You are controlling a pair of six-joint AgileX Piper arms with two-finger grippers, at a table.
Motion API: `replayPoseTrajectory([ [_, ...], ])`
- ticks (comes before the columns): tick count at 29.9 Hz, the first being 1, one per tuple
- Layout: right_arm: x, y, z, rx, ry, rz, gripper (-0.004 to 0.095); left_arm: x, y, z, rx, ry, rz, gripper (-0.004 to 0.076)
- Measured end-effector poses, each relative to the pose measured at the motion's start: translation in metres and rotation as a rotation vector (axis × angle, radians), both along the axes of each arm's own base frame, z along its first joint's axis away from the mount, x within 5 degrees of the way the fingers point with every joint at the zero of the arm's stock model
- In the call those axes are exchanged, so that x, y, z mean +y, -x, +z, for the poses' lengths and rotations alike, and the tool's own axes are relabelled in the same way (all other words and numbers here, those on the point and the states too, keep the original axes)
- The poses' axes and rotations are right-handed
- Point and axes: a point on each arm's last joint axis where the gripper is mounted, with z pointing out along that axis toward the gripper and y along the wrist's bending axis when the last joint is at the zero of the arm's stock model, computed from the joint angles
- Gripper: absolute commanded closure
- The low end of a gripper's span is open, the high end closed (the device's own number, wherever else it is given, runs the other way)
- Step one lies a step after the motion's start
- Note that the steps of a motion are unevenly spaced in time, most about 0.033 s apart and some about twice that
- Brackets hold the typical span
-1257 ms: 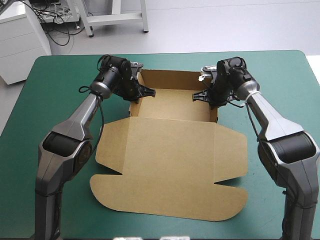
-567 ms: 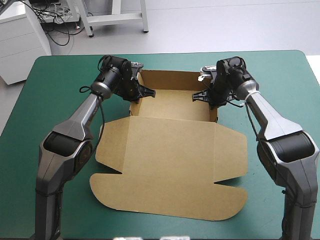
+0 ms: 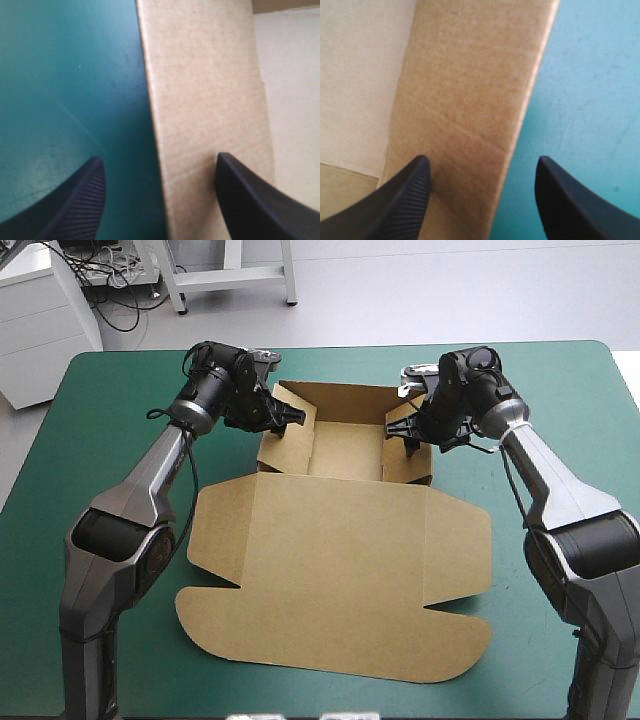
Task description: Fold the box
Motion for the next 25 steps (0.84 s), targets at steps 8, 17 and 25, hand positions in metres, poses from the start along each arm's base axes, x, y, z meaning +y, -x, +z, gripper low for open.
replayPoseTrajectory([
  [8,-0.004,0.011,0.025,-0.054,-0.014,-0.004,0.0322,0.007,0.014,0.036,-0.076,0.014,0.002,0.0272],
  [17,-0.010,0.030,0.062,-0.136,-0.041,-0.005,0.0321,0.010,0.054,0.102,-0.245,-0.013,-0.036,0.0272],
  [25,-0.016,0.048,0.090,-0.198,-0.061,-0.002,0.0295,0.005,0.107,0.161,-0.418,-0.029,-0.098,0.0272],
])
